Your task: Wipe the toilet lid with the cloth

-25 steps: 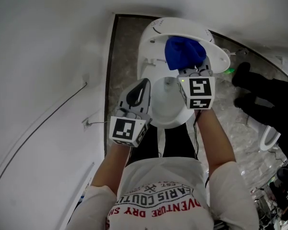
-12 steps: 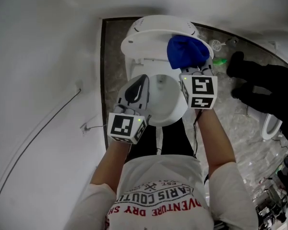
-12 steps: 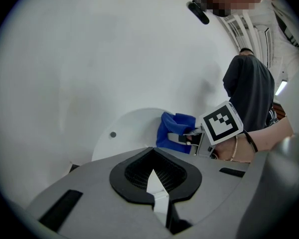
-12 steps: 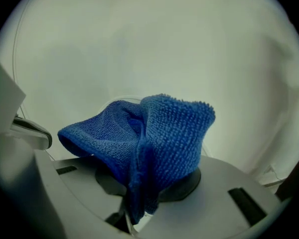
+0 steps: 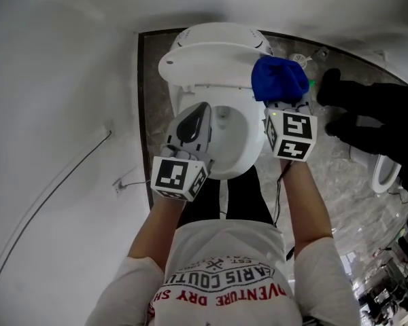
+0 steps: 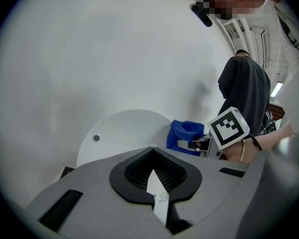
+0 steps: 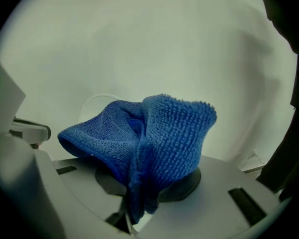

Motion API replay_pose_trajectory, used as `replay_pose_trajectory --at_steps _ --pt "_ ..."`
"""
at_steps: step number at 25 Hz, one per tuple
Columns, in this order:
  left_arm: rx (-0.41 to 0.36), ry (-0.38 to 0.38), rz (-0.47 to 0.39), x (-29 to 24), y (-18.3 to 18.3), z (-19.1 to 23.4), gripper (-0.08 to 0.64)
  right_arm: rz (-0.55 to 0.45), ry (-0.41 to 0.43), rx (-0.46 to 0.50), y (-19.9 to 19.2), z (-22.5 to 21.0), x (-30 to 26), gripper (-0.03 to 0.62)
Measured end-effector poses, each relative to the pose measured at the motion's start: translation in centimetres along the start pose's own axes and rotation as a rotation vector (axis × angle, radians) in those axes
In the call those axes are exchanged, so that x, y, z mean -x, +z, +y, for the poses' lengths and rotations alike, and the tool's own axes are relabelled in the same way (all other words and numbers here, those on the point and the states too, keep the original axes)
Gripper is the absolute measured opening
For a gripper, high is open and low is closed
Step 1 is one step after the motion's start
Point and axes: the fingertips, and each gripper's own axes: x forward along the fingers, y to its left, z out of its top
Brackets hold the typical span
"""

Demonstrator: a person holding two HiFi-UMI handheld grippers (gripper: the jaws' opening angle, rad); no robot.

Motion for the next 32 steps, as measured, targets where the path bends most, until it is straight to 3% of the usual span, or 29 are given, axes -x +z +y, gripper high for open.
replay_pose_trajectory --at_steps 7,10,15,24,32 --pt "0.023 -0.022 -0.006 0.1 -1.6 -0.6 0.006 0.012 -0.046 0.007 -1.5 -1.2 2.1 0.094" --pt "0.044 -0.011 -0.008 0.3 -2.8 0.3 0.008 0.003 -0.025 -0.006 -2.2 -0.2 2.6 0.094" --pt "0.065 0.034 -0.012 2.5 -5.1 3.5 0.006 0.006 0.087 0.045 -3.9 5.6 1.4 0.094" --pt "0.077 0.181 -0.021 6.8 -8.1 12.6 0.006 -0.044 0.309 0.054 -4.8 18.6 -5.4 0.094" --pt "0.098 0.229 -0.045 8.6 -9.1 17.4 0.007 -0.107 0.41 0.098 -3.7 26.0 -9.2 0.094"
